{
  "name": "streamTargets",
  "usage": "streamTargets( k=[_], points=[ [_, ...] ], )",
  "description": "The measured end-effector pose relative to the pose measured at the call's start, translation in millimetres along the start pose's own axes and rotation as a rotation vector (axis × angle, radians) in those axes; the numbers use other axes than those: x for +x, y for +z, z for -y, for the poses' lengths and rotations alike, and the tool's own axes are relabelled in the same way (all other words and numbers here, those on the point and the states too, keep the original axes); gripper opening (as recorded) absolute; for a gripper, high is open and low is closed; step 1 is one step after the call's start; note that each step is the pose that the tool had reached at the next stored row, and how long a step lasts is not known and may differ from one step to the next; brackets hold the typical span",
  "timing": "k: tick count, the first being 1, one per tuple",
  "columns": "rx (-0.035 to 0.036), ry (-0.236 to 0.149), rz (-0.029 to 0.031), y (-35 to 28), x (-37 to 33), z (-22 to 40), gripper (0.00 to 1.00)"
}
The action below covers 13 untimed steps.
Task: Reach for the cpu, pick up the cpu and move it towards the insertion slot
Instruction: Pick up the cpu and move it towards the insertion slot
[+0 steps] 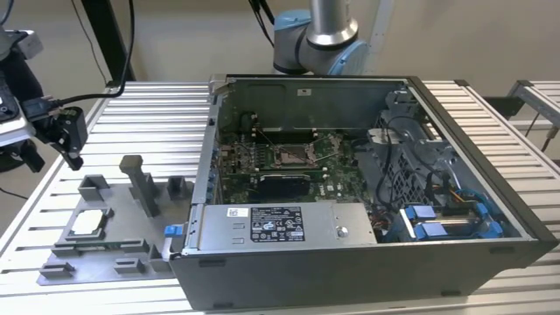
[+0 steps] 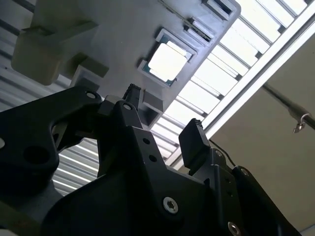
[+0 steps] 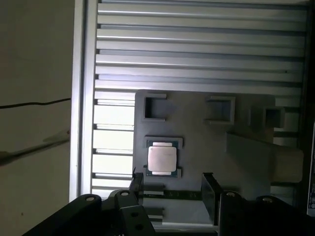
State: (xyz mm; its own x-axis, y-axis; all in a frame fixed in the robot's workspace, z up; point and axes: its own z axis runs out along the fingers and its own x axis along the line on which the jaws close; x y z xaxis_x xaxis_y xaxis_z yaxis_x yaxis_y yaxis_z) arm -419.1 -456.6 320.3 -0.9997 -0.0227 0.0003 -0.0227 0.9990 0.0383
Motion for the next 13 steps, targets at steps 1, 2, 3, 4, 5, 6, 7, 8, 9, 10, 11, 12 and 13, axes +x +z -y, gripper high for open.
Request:
streamTargets(
  k=[1, 2, 3, 4, 5, 6, 7, 8, 9, 10, 11, 12, 13],
  points=[
    [0.0, 0.0, 0.0, 0.2, 0.0, 0.0, 1.0],
    [0.0001, 0.0, -0.0001, 0.5, 0.0, 0.0, 1.0],
    [0.0001, 0.0, -0.0001, 0.9, 0.0, 0.1, 1.0],
    [0.0, 0.0, 0.0, 1.3, 0.0, 0.1, 1.0],
    [0.0, 0.0, 0.0, 1.8, 0.0, 0.1, 1.0],
    [0.0001, 0.0, -0.0001, 2.2, 0.0, 0.1, 1.0],
    [0.0001, 0.0, 0.0, 2.8, 0.1, 0.0, 1.0],
    [0.0001, 0.0, -0.0001, 3.3, 0.1, 0.0, 1.0],
    [0.0001, 0.0, -0.0001, 4.0, 0.1, 0.1, 1.0],
    [0.0, 0.0, 0.0, 4.7, 0.1, 0.1, 1.0],
    [0.0, 0.0, -0.0001, 5.3, 0.1, 0.2, 1.0],
    [0.0001, 0.0, -0.0002, 6.0, 0.1, 0.2, 1.0],
    [0.0, 0.0, 0.0, 6.7, 0.0, 0.3, 1.0]
  ],
)
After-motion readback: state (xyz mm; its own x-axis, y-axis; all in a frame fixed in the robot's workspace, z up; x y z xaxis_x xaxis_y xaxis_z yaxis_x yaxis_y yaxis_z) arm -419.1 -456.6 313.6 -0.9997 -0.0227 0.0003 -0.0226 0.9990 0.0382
